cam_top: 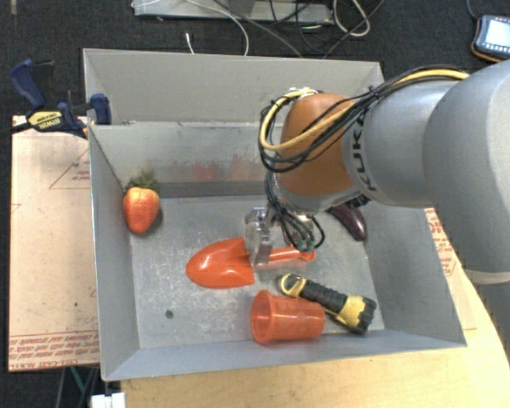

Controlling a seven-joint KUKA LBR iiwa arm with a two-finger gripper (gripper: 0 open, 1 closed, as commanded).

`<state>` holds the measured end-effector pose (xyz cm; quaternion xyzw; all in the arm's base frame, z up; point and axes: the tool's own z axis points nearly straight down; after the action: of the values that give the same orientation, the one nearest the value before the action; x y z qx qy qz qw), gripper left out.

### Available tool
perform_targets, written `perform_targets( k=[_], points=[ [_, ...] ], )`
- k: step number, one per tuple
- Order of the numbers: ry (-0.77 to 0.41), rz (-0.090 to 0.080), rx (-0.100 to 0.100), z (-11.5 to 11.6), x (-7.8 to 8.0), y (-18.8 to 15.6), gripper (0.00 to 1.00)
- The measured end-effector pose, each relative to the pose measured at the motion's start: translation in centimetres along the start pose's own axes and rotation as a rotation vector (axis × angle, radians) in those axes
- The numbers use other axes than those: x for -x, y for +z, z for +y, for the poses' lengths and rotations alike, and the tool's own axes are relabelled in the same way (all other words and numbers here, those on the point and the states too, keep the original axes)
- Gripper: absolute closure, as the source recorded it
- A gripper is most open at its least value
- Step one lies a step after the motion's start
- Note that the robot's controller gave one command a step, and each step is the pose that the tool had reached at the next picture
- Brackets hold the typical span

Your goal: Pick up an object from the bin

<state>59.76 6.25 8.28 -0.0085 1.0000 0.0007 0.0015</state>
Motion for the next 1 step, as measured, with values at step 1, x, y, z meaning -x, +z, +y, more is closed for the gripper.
perform_targets(
  k=[1],
  points=[
    [-0.216,-0.005,0.000,-0.75,2.14,-1.91,1.00]
  ],
)
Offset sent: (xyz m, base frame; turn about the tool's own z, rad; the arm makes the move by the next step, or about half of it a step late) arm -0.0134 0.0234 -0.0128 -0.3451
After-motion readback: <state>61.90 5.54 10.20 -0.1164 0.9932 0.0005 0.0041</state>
